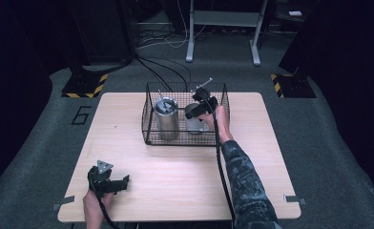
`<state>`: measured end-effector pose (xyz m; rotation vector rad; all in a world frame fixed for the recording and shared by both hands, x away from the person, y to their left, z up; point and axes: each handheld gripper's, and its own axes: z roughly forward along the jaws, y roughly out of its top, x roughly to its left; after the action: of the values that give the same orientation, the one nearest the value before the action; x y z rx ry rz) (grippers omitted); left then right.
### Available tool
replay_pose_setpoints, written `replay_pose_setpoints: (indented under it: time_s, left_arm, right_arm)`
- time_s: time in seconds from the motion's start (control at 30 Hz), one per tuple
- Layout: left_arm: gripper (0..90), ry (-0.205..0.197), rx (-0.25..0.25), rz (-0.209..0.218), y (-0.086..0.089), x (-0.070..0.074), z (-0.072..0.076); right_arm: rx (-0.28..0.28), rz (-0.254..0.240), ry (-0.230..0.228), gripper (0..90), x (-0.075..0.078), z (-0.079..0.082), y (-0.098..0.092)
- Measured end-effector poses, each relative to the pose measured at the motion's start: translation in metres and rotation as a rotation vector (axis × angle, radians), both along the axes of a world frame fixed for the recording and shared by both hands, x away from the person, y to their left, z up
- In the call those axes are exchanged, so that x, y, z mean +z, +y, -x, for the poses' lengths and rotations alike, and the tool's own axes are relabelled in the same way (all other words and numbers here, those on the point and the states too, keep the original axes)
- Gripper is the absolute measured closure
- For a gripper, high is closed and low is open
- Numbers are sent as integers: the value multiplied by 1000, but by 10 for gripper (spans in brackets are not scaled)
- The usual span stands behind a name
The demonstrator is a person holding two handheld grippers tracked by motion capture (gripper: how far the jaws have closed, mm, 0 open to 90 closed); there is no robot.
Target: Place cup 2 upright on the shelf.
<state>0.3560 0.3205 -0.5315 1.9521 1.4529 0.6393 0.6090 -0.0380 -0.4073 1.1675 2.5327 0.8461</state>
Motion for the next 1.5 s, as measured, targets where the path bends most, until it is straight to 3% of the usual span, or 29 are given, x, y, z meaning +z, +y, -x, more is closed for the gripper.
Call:
replay_pose_setpoints:
  time_s: [0.37,0.77,0.87,0.93,1.2,1.5]
  left_arm:
    - [24,3,0,1,0,0,0]
    - [24,3,1,4,0,0,0]
    - [25,3,0,1,0,0,0]
    - [25,0,0,0,0,0,0]
    - [24,-8,10,11,-1,-1,0]
    - [24,-7,10,11,-1,-1,0]
  right_arm:
    - [-2,23,14,54,-5,-2,4]
    - [-30,10,13,46,-6,-2,4]
    - [-38,14,7,6,-5,-1,2]
    - [-41,-8,1,0,-2,0,1]
    - [1,-56,-51,0,18,15,-7]
    - [76,-74,-125,0,46,56,-17]
